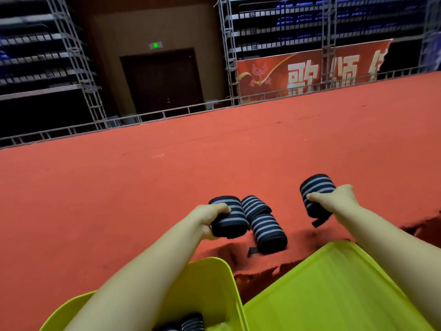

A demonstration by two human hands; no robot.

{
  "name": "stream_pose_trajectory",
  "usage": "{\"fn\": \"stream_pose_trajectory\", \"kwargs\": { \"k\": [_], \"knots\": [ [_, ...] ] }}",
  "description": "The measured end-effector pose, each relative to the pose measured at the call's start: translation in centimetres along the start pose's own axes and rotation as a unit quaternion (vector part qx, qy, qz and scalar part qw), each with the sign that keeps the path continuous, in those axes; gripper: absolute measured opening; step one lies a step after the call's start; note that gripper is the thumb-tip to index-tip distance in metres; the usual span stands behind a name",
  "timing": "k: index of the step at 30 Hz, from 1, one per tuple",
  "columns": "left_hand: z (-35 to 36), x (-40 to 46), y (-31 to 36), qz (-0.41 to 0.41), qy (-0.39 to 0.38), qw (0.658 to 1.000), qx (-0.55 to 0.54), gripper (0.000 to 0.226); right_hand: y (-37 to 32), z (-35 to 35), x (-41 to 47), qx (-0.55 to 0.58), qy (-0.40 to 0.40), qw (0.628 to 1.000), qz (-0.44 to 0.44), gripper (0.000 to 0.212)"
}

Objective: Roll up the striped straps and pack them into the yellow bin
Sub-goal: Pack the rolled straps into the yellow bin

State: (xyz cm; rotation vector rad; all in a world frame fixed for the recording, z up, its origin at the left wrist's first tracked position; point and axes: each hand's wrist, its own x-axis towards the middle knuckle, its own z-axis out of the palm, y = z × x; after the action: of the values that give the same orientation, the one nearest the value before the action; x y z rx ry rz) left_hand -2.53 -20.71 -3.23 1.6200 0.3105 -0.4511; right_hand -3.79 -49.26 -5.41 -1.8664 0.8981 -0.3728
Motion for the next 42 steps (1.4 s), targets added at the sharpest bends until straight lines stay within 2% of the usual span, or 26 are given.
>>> {"fn": "stream_pose_trajectory", "kwargs": {
  "k": [2,6,9,11,16,21,23,26,30,35,36,38,40,42],
  "knots": [
    [-0.7,-1.9,0.0,0.051,-0.015,0.998,-0.026,0.008,-1.2,-0.6,-2.4,0.032,-0.004,0.998,-0.046,0.088],
    [-1.6,-7.5,-1.1,0.129,-0.088,0.986,-0.054,0.010,-1.7,-0.7,-10.0,0.159,-0.118,0.975,-0.104,0.077],
    [-2.7,-11.0,-2.6,0.161,-0.116,0.977,-0.077,0.062,0.1,-0.1,-16.3,0.244,-0.146,0.952,-0.112,0.057],
    [-3.4,-13.4,-4.1,0.187,-0.120,0.971,-0.090,0.074,1.7,0.7,-20.4,0.289,-0.154,0.938,-0.115,0.054],
    [-4.5,-17.6,-9.2,0.247,-0.079,0.962,-0.092,0.073,5.4,2.4,-26.1,0.341,-0.137,0.923,-0.115,0.054],
    [-6.2,-18.6,-11.7,0.283,-0.088,0.954,-0.049,0.073,6.5,2.8,-28.0,0.298,-0.127,0.931,-0.166,0.056],
    [-6.6,-18.9,-11.3,0.325,-0.081,0.942,0.013,0.072,6.5,2.9,-28.0,0.271,-0.119,0.937,-0.186,0.058],
    [-6.4,-19.9,-10.6,0.407,-0.030,0.902,0.142,0.070,6.5,2.9,-27.9,0.252,-0.096,0.939,-0.212,0.057],
    [-6.0,-20.2,-10.6,0.471,0.039,0.837,0.276,0.068,6.9,2.6,-27.9,0.238,-0.077,0.940,-0.233,0.056],
    [-5.6,-20.4,-11.1,0.503,0.044,0.754,0.420,0.056,7.1,2.5,-28.5,0.222,-0.053,0.939,-0.257,0.058],
    [-5.5,-20.4,-11.1,0.511,0.046,0.740,0.435,0.060,6.9,2.5,-28.5,0.221,-0.047,0.938,-0.264,0.059],
    [-5.5,-20.2,-11.1,0.521,0.045,0.715,0.464,0.081,6.8,2.5,-28.5,0.217,-0.037,0.935,-0.278,0.060],
    [-5.7,-19.9,-10.9,0.509,0.038,0.701,0.498,0.098,6.7,2.5,-28.6,0.213,-0.032,0.933,-0.287,0.060],
    [-5.8,-19.8,-10.7,0.493,0.030,0.700,0.515,0.094,6.7,2.7,-28.7,0.209,-0.029,0.933,-0.291,0.061]
  ]
}}
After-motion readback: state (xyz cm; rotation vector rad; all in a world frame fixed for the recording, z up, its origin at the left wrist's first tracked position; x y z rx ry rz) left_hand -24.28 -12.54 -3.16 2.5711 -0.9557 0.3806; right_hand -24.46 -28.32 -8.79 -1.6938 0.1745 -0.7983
